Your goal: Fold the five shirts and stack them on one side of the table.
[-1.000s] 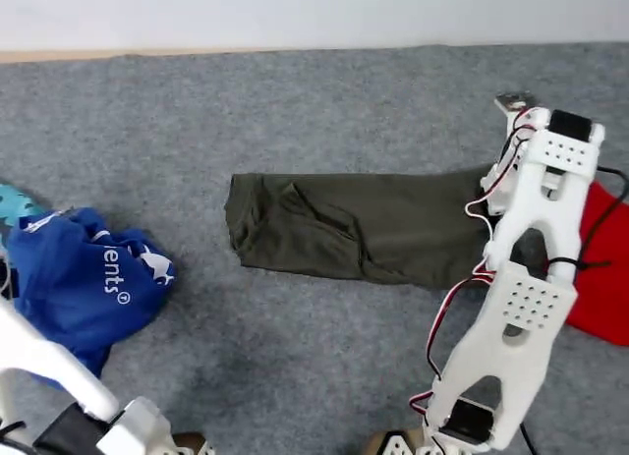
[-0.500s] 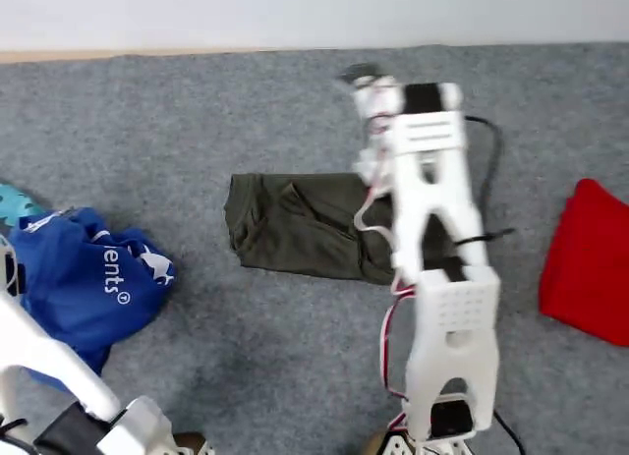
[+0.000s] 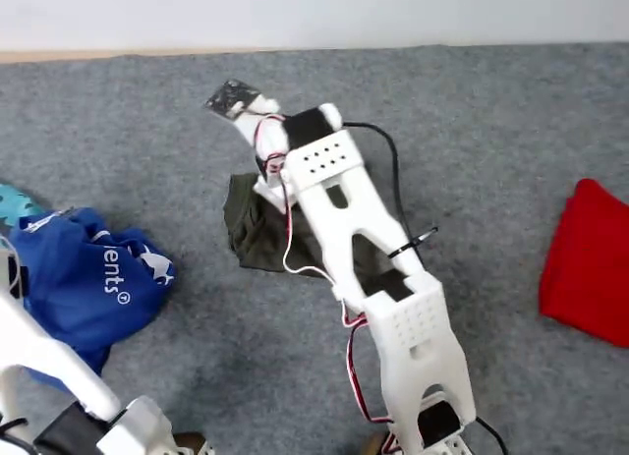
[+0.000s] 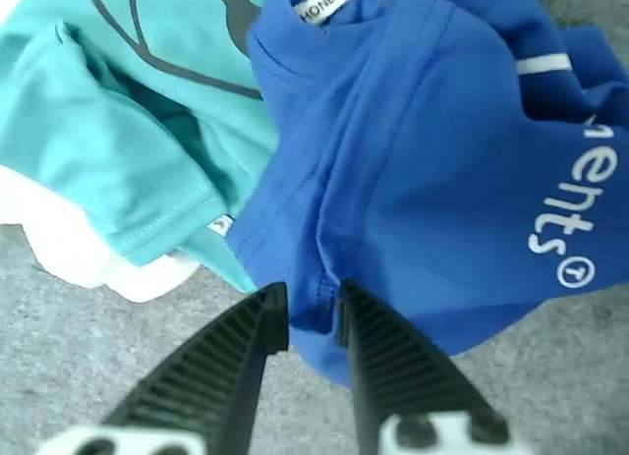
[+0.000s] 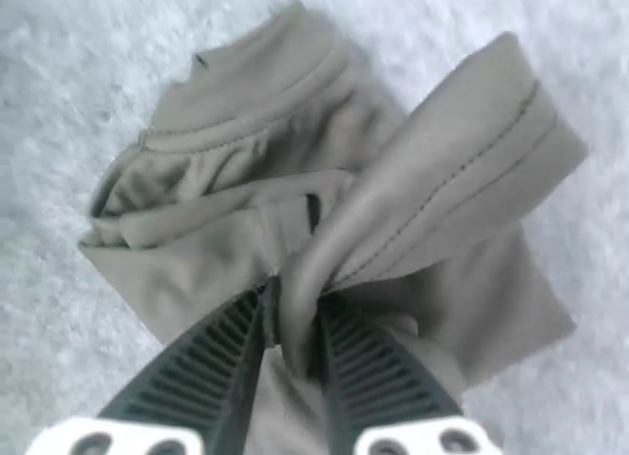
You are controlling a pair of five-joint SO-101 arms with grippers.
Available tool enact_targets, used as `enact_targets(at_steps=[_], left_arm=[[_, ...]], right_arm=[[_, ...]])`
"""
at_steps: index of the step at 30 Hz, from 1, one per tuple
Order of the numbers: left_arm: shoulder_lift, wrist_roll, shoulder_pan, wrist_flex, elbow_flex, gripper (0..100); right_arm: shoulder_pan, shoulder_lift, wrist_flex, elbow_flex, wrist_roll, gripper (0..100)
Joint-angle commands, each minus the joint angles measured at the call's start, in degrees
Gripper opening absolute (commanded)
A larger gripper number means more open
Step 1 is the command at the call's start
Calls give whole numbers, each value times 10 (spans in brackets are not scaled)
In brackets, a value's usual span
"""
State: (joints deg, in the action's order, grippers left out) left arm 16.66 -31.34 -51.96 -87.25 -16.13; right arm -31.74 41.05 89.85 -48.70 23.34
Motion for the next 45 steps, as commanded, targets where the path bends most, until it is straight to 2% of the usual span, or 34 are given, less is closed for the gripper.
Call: enact_targets(at_steps=[1, 9, 13, 15, 21, 25, 29, 31, 33, 36, 40, 45], left_arm=[[4, 4, 3, 11, -13, 87], [4, 4, 4, 23, -28, 87], [4, 4, 11, 23, -28, 87], [4, 4, 13, 23, -28, 87], [5, 4, 31, 24, -27, 87], [5, 4, 28, 27, -25, 87], [5, 4, 29, 27, -26, 87], [5, 4, 30, 27, -27, 87], [5, 4, 31, 27, -27, 87], [5, 4, 30, 25, -27, 87], [5, 4, 30, 24, -28, 87], [5, 4, 31, 26, -28, 87]], right_arm=[[-15, 5, -14, -33, -3, 10], [-33, 27, -51, -33, -2, 32], [-50, 24, -58, -33, -4, 189], [-62, 22, -54, -48, -4, 225], [-79, 24, 10, -151, -3, 224], [-14, 29, 68, -198, -2, 204], [66, 29, 89, -198, 3, 65], [91, 30, 99, -191, 46, 2], [107, 29, 121, -178, 85, 20], [126, 29, 126, -142, 89, 10], [124, 44, 112, -89, 88, 10], [47, 87, 125, -83, 81, 10]])
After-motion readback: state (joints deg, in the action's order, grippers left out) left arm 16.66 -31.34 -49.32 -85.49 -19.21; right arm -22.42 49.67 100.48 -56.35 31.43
